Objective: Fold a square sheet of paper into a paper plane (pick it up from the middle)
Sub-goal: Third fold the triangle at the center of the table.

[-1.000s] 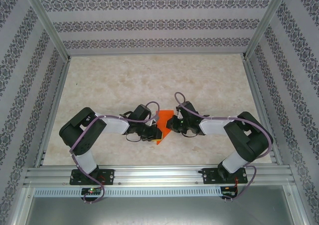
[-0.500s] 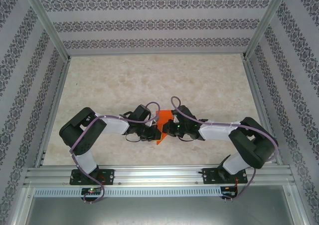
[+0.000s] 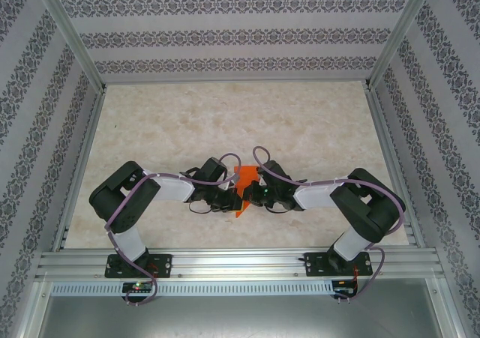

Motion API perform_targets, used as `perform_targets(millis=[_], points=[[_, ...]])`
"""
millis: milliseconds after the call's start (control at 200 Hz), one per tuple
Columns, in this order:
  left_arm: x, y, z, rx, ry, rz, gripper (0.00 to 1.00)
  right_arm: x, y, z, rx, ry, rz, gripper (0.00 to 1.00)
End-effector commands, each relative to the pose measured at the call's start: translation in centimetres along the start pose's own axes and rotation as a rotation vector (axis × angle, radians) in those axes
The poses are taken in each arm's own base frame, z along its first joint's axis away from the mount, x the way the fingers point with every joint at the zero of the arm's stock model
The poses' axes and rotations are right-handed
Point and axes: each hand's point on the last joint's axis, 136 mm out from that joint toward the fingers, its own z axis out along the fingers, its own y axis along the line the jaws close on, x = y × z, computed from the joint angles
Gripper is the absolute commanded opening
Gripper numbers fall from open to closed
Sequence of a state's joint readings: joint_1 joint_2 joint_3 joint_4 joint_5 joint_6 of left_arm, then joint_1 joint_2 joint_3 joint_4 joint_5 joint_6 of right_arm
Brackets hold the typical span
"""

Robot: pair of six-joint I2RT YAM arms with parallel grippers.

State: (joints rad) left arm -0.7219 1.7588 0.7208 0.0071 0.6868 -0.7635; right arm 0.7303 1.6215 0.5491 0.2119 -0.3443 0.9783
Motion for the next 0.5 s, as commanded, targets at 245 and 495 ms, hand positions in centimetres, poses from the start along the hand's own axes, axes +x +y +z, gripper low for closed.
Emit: perform_targets(millis=[245, 495], points=[[4.6, 8.4, 0.2, -0.286, 0.104, -0.151, 0.08, -1.0, -5.1, -0.4, 0.09, -0.058, 0.101, 0.07], [5.4, 9.6, 0.3, -0.313, 0.118, -0.158, 0.07, -4.3, -6.2, -1.8, 0.113, -0.13, 0.12, 0.09]])
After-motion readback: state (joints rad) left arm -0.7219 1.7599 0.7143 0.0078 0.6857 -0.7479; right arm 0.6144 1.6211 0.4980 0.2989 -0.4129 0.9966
